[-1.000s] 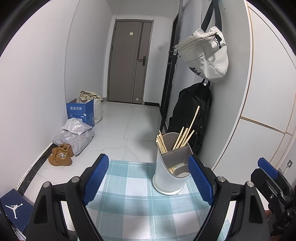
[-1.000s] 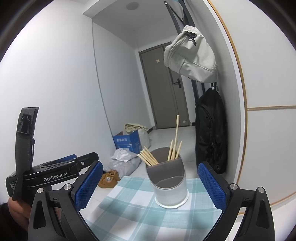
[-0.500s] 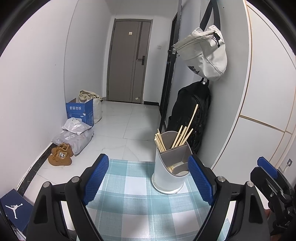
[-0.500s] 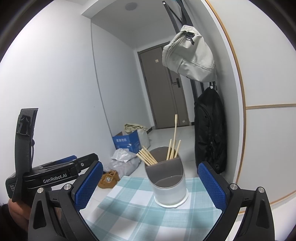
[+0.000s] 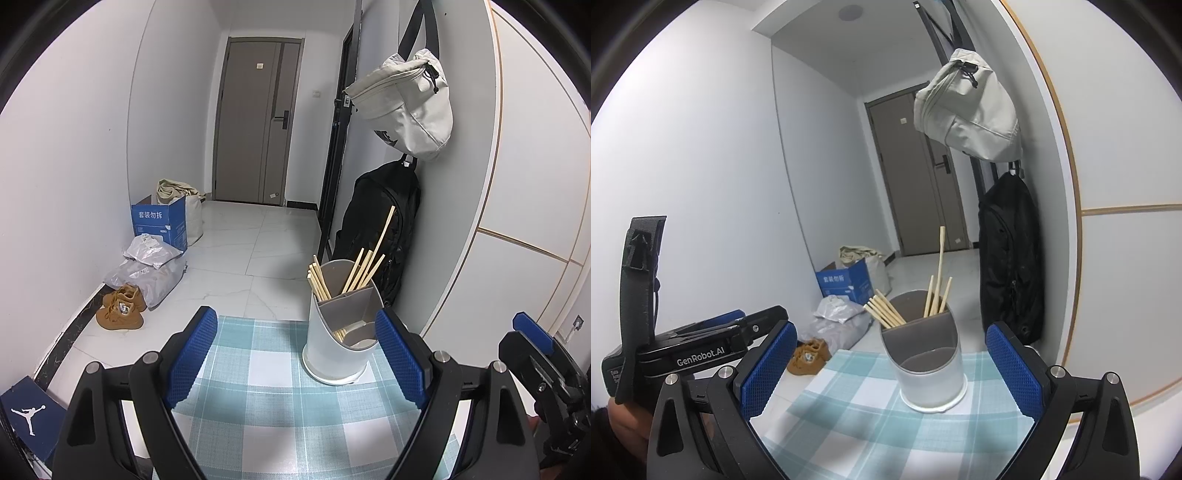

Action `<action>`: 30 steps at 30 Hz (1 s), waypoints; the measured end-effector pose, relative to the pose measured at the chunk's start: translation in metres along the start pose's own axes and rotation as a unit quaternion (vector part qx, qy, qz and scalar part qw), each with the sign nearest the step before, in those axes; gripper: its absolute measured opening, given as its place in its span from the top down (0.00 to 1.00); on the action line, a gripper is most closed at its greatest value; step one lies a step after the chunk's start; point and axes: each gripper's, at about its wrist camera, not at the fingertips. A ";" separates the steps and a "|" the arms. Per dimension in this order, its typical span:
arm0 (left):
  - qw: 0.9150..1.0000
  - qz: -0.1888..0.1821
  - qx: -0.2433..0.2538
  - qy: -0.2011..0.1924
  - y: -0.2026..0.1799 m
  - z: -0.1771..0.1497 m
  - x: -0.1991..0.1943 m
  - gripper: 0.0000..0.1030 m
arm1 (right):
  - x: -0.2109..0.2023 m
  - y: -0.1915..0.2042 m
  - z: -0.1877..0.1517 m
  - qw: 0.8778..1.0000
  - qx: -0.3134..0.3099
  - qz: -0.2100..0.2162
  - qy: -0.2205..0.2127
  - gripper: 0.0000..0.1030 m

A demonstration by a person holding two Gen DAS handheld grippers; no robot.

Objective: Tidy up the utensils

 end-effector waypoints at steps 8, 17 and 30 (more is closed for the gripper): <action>1.000 -0.001 0.000 0.000 0.000 0.000 0.001 0.18 | 0.000 0.000 0.000 1.000 0.001 0.000 0.001 0.00; 1.000 0.000 0.001 0.000 -0.001 0.000 0.001 0.18 | 0.001 0.001 -0.001 1.000 0.002 -0.001 0.002 0.00; 1.000 0.001 0.005 -0.005 -0.001 -0.002 0.003 0.18 | 0.004 0.001 -0.004 1.000 0.001 0.000 0.004 0.00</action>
Point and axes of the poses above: each gripper's, at about its wrist camera, not at the fingertips, and x roughly the way its jaws point, y to its left, z to its top, and after that the axes turned 7 degrees about y, right-handed
